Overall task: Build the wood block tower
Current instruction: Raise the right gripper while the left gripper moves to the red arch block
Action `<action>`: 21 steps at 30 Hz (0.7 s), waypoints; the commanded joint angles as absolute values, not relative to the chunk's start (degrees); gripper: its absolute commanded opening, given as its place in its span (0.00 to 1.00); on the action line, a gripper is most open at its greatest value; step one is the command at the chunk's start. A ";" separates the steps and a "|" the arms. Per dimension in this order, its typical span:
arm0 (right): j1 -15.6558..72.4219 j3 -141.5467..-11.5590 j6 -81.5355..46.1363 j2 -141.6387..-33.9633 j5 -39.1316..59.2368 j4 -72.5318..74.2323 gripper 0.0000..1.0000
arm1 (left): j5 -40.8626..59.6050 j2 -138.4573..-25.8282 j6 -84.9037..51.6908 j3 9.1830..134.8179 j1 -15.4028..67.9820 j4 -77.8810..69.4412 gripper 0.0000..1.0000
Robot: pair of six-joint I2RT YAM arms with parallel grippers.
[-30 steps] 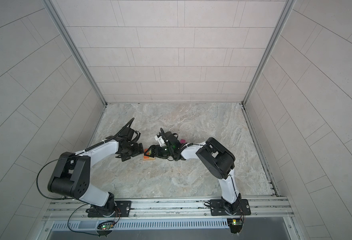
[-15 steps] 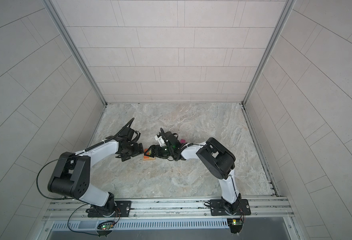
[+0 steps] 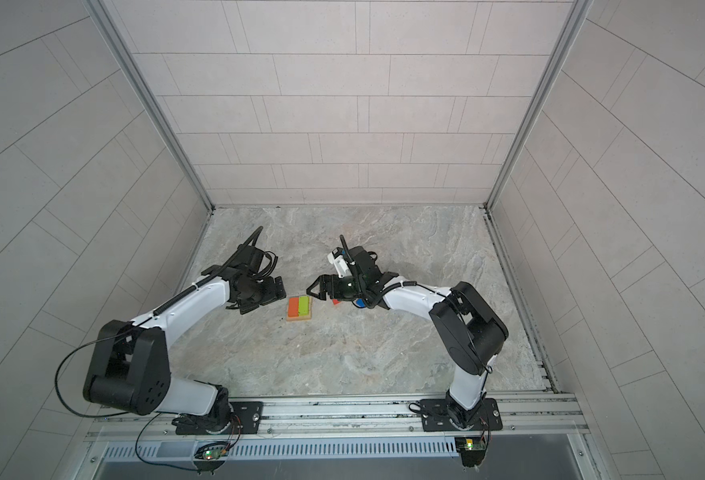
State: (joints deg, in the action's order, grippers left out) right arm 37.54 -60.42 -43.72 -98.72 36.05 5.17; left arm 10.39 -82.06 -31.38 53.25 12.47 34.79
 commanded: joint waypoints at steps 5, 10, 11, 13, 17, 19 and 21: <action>34.52 -63.61 -31.25 -91.82 28.79 -15.11 0.90 | 14.05 -80.22 -27.90 57.18 13.39 38.11 0.94; 33.44 -63.52 -27.19 -88.46 24.04 -22.66 0.90 | 13.45 -81.25 -29.87 59.33 15.73 38.49 0.94; 33.15 -63.05 -27.14 -87.76 23.47 -23.38 0.90 | 13.90 -81.85 -30.81 59.99 16.64 38.27 0.94; 32.66 -61.94 -26.99 -86.18 22.82 -24.07 0.91 | 13.89 -83.15 -32.35 61.65 18.85 38.32 0.93; 32.00 -58.86 -26.43 -82.36 21.12 -24.51 0.91 | 11.62 -86.61 -36.36 65.92 23.18 38.65 0.93; 31.84 -57.57 -26.09 -80.24 20.67 -24.47 0.92 | 11.56 -89.06 -37.67 68.46 25.14 38.80 0.93; 31.64 -56.14 -25.80 -78.16 20.35 -24.51 0.92 | 10.39 -91.63 -38.34 70.86 26.98 38.97 0.93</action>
